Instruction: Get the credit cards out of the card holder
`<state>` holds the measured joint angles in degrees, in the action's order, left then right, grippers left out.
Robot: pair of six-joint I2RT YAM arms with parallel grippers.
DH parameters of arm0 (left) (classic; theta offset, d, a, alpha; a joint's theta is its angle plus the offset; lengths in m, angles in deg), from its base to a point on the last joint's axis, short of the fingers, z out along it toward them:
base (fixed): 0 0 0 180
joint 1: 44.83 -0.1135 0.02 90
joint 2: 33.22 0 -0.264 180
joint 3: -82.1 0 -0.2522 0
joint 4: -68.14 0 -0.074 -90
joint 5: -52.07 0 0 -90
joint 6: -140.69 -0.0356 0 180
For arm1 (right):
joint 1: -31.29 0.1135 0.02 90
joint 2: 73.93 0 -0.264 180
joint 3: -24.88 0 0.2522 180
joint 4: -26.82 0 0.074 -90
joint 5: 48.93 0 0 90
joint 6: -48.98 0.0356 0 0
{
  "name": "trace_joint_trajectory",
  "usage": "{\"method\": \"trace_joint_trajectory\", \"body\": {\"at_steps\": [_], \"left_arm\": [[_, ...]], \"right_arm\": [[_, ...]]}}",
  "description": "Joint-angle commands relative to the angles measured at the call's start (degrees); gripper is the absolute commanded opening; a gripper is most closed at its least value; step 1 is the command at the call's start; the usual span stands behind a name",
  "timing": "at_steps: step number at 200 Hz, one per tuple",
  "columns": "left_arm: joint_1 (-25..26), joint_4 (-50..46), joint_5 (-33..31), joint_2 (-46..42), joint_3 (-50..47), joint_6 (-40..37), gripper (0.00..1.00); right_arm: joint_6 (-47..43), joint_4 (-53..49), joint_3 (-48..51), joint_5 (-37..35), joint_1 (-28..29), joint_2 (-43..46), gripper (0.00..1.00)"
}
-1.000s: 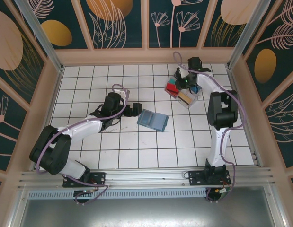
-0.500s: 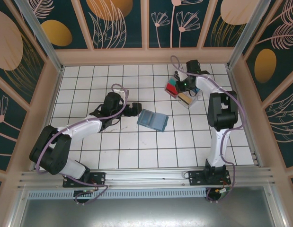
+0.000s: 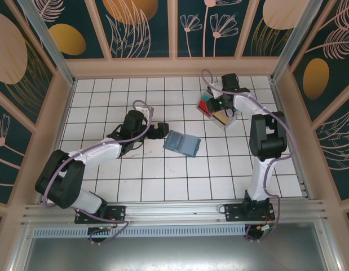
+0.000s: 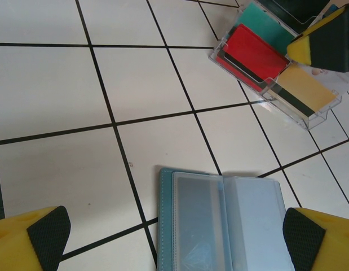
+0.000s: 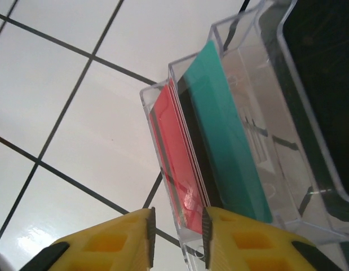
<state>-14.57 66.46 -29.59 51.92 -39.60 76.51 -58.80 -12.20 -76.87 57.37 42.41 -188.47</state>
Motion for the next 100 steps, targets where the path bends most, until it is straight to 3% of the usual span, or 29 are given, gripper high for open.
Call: {"method": "trace_joint_trajectory", "body": {"at_steps": [1, 32, 65, 100], "left_arm": [[-0.6, -0.9, -0.8, -1.5, -0.6, 0.8, 0.99], [-0.8, -2.4, -1.5, -2.3, -0.8, 2.3, 0.99], [-1.3, -5.9, -2.8, -2.9, -0.8, 5.8, 0.99], [-2.8, -7.5, -2.7, -3.5, -1.8, 8.9, 0.99]], "right_arm": [[1.9, 1.9, -0.7, -0.8, 0.2, 5.0, 0.31], [7.9, 2.9, 1.2, -2.9, 1.2, 9.6, 0.34], [22.4, 8.3, 11.6, -3.1, 5.0, 18.1, 0.45], [38.9, 11.0, 21.9, -4.5, 13.8, 23.8, 0.45]]}}
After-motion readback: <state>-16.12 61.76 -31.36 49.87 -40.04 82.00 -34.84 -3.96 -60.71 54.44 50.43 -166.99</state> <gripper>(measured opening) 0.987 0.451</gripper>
